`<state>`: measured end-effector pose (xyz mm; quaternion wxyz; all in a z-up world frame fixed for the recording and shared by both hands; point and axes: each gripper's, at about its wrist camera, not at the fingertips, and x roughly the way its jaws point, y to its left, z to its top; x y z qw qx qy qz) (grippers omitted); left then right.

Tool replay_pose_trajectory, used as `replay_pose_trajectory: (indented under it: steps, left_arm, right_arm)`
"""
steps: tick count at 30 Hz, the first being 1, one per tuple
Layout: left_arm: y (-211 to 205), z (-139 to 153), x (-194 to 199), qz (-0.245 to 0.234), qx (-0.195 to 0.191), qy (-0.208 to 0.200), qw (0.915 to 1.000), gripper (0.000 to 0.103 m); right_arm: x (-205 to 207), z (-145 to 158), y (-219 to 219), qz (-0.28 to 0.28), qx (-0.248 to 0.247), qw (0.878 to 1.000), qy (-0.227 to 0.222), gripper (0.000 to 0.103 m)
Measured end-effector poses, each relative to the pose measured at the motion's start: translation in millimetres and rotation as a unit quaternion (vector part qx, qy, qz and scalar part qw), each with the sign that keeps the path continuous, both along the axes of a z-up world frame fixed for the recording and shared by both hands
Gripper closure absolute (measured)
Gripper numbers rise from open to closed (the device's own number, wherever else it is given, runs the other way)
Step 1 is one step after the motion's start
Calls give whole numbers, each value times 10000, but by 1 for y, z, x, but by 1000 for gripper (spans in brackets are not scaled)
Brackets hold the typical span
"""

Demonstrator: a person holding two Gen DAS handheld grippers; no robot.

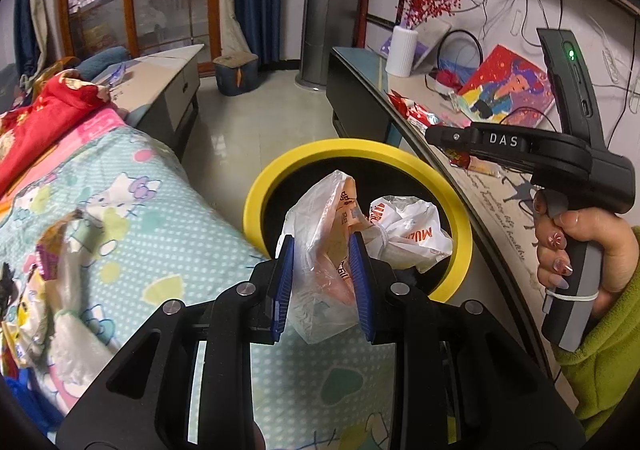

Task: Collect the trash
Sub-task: 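Carry the white bag and red wrapper to the bin and release both, then move both open tools back over the trash on the bed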

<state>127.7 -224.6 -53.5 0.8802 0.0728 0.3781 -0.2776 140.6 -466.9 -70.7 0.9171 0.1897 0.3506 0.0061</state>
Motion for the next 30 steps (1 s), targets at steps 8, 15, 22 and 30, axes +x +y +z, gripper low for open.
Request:
replay_pose_trajectory:
  steps: [8,15,22,30]
  left_arm:
    - [-17,-14,6,-125,55,164,9998,79]
    - [-9,-13,9,-19,-171,199,9997,24]
    - [0,-8,6,135,-287,172,9993,14]
    - [18,3,5,343,-411,12,9986,14]
  right_arm:
    - [5,-12,-1,142,132,9997,121,76]
    - [5,-15,1,-30,-179,9997,160,57]
    - [4,-15,4,-42,-217,9997,139,52]
    - [-1,0,15,6,-291,9996,-22,50]
